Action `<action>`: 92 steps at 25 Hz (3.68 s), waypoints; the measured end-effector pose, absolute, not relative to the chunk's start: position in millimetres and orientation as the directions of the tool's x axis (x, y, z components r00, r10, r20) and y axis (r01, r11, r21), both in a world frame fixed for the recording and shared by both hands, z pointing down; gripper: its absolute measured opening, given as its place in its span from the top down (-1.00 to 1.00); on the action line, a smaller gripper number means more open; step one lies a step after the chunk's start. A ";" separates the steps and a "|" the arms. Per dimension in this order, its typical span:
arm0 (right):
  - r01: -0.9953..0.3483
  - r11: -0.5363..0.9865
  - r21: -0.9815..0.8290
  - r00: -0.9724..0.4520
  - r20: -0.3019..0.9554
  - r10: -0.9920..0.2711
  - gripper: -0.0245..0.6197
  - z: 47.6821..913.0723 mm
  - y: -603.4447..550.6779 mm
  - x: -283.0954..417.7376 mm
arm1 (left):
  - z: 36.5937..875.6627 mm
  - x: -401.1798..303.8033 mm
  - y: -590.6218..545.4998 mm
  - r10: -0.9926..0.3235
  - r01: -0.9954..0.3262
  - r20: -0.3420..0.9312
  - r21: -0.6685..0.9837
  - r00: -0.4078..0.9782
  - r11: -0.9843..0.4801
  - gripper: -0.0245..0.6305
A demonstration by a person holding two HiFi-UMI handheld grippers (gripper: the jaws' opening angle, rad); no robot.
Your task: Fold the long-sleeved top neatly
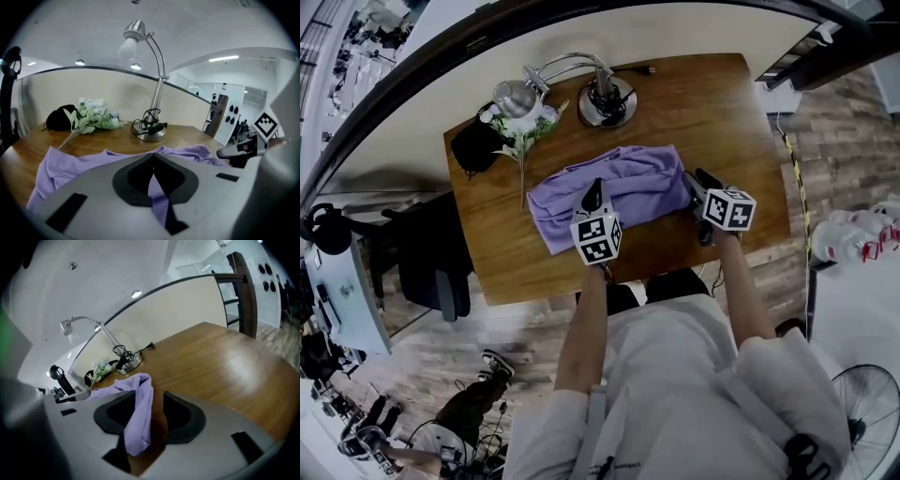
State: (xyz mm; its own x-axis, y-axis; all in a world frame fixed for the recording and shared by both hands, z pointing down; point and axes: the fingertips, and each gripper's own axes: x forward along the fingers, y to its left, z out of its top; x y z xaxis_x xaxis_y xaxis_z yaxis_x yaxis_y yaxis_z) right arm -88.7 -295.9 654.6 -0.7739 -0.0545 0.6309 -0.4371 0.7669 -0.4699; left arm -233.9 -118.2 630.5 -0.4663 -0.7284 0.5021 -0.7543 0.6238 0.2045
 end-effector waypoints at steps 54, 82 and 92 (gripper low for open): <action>0.013 0.930 -0.366 -0.907 0.388 0.166 0.81 533.4 -119.1 -164.3 | 625.6 -283.5 21.5 -0.691 -0.604 0.599 0.392 -0.404 0.693 0.85; 0.679 0.732 0.053 -0.513 0.747 0.422 0.02 625.6 127.1 -199.9 | 615.3 -293.9 130.5 -0.697 -0.524 0.557 0.466 -0.452 0.713 0.85; 0.091 0.980 -0.175 -0.858 0.486 0.167 0.72 557.9 -52.9 -263.8 | 541.9 -328.6 13.7 -0.801 -0.664 0.385 0.450 -0.459 0.597 0.85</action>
